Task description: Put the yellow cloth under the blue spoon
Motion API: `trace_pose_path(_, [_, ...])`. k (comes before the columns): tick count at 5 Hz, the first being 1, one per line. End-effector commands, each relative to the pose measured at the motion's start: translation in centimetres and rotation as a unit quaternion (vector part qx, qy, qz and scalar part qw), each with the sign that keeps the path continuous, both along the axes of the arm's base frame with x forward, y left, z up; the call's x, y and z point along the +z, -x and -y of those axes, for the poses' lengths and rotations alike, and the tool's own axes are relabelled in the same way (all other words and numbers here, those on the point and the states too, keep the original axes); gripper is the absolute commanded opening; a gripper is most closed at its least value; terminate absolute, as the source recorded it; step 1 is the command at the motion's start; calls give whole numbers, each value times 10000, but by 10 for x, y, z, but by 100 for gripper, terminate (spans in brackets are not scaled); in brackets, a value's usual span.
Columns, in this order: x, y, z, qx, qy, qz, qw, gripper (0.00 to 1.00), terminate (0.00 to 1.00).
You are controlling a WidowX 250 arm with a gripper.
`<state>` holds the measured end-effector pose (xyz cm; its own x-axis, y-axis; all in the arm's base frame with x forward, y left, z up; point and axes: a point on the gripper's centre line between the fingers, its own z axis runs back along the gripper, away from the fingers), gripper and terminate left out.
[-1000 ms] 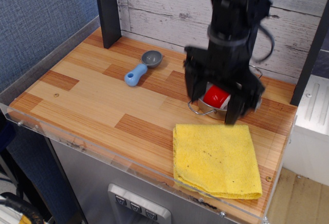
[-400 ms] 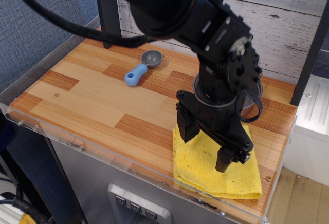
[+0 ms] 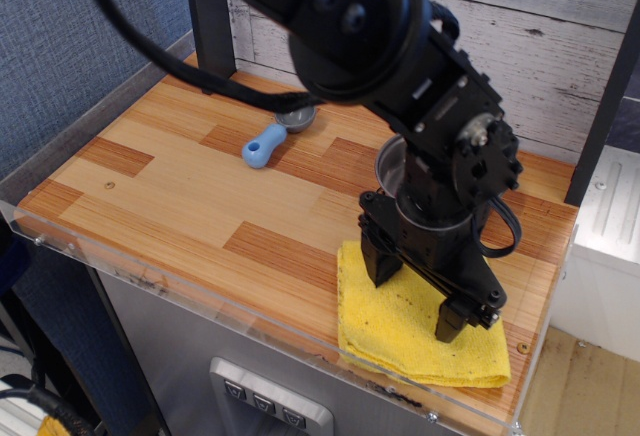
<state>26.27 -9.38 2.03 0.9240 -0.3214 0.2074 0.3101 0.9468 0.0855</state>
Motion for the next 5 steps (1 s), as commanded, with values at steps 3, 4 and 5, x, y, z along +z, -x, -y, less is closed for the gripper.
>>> trace_pose_path(3, [0, -7, -40, 293, -166, -26, 9994, 100, 0])
trace_pose_path(4, [-2, -1, -64, 511, -208, -61, 9985, 100, 0])
trace_pose_path(5, [-1, 4, -81, 677, -286, -11, 9973, 100, 0])
